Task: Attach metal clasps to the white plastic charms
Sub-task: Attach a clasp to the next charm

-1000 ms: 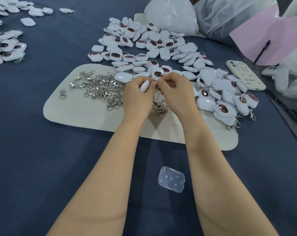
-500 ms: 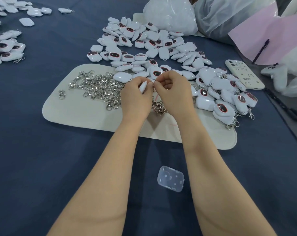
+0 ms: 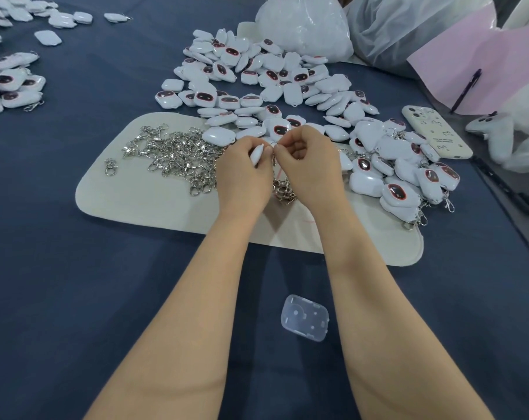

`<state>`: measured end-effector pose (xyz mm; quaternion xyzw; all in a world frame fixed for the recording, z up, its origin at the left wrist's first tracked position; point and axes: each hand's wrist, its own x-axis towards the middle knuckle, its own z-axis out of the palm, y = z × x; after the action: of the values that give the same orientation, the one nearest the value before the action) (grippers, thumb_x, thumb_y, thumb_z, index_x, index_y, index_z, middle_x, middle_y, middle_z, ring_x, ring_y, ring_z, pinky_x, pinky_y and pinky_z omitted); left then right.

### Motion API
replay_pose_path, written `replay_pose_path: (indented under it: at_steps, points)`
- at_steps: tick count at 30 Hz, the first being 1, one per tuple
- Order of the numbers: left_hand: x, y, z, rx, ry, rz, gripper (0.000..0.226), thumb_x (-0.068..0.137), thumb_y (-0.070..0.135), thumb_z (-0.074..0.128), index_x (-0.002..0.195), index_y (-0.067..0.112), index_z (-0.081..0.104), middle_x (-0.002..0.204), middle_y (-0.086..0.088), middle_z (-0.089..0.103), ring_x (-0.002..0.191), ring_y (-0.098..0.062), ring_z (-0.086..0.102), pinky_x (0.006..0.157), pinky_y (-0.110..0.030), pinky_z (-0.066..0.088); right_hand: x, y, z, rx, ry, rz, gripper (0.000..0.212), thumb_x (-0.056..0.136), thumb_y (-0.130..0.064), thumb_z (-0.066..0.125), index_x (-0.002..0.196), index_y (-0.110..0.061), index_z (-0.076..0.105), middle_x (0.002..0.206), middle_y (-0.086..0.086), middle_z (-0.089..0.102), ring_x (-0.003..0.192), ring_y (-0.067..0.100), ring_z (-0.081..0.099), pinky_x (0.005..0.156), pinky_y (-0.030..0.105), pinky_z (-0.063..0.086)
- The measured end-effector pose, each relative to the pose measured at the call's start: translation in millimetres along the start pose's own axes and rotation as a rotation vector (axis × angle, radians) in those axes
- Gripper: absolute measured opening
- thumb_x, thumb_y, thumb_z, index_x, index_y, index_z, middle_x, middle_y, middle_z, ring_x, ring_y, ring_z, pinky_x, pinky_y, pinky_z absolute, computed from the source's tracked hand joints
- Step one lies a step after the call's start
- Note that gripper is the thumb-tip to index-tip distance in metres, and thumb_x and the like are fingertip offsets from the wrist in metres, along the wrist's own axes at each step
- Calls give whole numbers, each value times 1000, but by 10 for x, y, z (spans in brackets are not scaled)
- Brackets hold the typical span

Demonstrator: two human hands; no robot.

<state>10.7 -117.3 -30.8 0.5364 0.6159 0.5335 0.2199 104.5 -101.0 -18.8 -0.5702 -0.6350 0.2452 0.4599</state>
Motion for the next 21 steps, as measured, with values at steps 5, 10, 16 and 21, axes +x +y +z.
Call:
replay_pose_path:
  at_steps: [5,10,16,21]
  points:
    - [7,-4,0,11,-1,-6,11,92,15,56,91,12,66,79,5,59,75,-12,53,60,-17,31,-4,3,7,21,11,6,9,84,-8,62,83,-16,58,69,-12,54,62,1,48,63,13,43]
    - [4,-5,4,29,0,0,11,91,15,56,91,11,66,80,5,59,77,-14,53,62,-17,31,8,14,7,7,-6,13,7,84,-9,61,84,-16,60,69,-13,55,62,1,48,65,14,44]
    - [9,-10,1,33,-3,-6,12,91,14,56,93,10,67,80,5,58,76,-14,52,62,-16,31,3,35,-7,104,-104,65,12,85,-8,61,83,-19,56,73,-11,54,65,1,48,66,14,43]
    - [23,-25,-11,49,-16,-16,13,92,15,56,94,9,67,81,5,59,76,-13,52,61,-17,30,-21,43,-4,57,-130,-22,9,87,-6,57,88,-14,52,86,-4,57,85,11,55,82,28,47]
